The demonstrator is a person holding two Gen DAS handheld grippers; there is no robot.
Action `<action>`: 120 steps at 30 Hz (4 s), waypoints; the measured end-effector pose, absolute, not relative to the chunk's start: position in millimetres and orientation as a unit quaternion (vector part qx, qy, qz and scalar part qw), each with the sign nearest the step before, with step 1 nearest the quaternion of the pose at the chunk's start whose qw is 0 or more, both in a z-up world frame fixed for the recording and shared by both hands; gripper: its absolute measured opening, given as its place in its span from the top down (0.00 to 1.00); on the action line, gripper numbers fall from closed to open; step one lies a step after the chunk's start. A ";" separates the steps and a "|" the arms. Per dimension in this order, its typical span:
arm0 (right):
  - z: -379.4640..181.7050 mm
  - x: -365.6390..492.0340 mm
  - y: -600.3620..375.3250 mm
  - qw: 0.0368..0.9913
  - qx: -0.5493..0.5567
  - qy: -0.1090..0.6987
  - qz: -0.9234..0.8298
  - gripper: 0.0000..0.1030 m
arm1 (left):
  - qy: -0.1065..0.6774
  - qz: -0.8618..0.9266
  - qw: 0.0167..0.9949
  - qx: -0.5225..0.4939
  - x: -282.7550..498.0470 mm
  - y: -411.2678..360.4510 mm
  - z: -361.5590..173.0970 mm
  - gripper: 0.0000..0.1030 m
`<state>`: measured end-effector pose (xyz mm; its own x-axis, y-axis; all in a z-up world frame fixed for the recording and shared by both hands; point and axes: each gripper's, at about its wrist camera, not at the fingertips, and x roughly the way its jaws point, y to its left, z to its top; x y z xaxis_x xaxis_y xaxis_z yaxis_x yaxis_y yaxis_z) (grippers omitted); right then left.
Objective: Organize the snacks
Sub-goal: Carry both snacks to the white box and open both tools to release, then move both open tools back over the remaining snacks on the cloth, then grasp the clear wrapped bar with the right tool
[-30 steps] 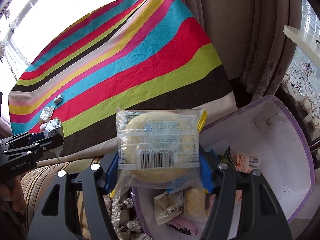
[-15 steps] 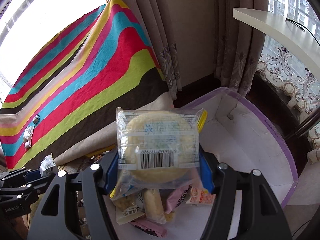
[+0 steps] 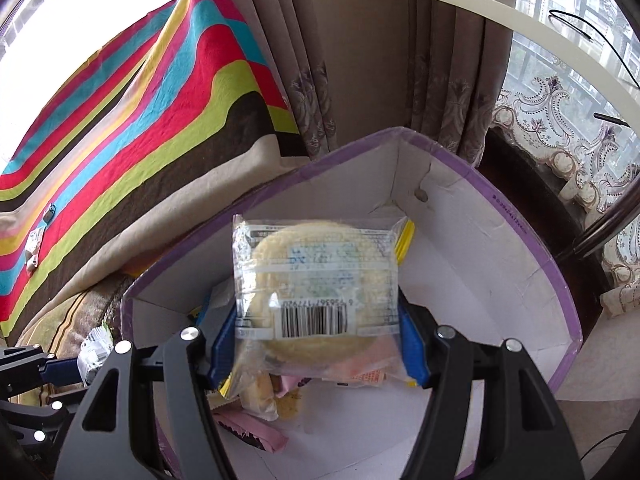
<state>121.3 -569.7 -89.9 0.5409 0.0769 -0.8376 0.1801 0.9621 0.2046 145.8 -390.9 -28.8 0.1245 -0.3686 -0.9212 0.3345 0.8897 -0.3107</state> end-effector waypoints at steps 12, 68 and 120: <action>-95.1 103.4 -567.8 0.864 0.125 0.489 -0.013 0.30 | 0.605 -0.220 0.764 -0.027 146.4 -388.8 -24.9 0.32; 4.6 171.6 -295.2 0.874 0.038 0.440 0.202 0.25 | 0.441 0.086 0.858 -0.249 148.0 -5.3 9.3 0.47; -19.6 226.2 -133.3 0.814 -0.116 0.450 0.350 0.87 | 0.430 0.091 0.832 -0.337 150.1 49.4 -14.6 0.47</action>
<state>226.2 -133.3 -19.6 0.3514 0.4647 -0.8128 -0.6734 0.7286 0.1254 150.1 49.4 -14.6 0.6134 -0.1388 -0.7775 -0.4413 0.7562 -0.4832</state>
